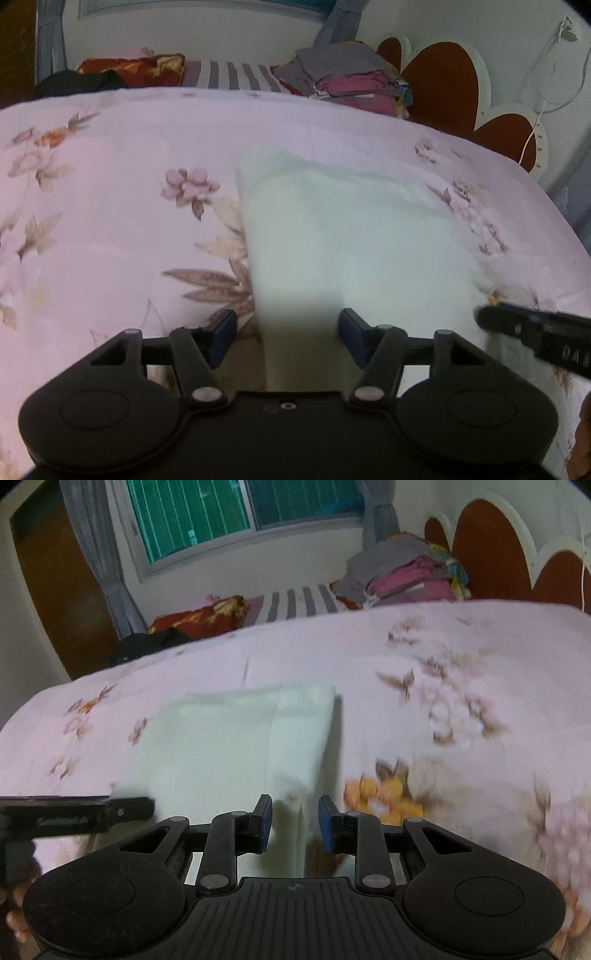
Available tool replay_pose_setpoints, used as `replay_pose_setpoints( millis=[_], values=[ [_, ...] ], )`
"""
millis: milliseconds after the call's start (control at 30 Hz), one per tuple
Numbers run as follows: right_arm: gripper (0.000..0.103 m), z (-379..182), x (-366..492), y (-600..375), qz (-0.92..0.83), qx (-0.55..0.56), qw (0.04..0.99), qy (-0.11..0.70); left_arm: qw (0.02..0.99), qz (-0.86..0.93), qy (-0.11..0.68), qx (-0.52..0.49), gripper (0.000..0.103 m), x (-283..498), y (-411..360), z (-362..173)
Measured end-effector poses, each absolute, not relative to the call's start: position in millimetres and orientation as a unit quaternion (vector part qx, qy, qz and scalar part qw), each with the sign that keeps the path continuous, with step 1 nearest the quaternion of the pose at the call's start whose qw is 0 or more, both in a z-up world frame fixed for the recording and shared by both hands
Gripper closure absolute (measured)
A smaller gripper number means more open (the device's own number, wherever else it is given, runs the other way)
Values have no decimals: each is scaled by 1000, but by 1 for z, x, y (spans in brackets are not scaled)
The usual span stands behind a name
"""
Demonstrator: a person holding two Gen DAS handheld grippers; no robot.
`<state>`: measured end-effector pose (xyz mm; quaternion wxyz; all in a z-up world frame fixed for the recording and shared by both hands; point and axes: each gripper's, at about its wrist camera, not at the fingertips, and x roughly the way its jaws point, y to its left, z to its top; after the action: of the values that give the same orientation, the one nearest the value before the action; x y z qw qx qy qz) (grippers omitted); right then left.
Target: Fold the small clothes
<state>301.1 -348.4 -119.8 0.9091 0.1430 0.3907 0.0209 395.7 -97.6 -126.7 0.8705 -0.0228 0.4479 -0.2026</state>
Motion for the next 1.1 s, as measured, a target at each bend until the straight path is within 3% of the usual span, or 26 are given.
replay_pose_setpoints(
  millis=[467,800,867,900,933,1100],
  values=[
    [76,-148,249,-344,40,185,881,433,872,-233,430,9,41,391,-91,-133],
    [75,-125,278,-364,31,206,887,412,865,-220,448,-57,34,402,-89,-117],
    [67,-126,288,-368,34,218,885,411,863,-218,450,-68,33,405,-88,-117],
    [42,-127,291,-370,32,221,885,409,863,-218,451,-69,33,406,-89,-117],
    [27,-126,295,-370,30,222,888,403,862,-218,452,-69,33,408,-90,-118],
    [27,-130,316,-370,44,225,888,398,854,-221,464,-83,33,416,-93,-124]
  ],
)
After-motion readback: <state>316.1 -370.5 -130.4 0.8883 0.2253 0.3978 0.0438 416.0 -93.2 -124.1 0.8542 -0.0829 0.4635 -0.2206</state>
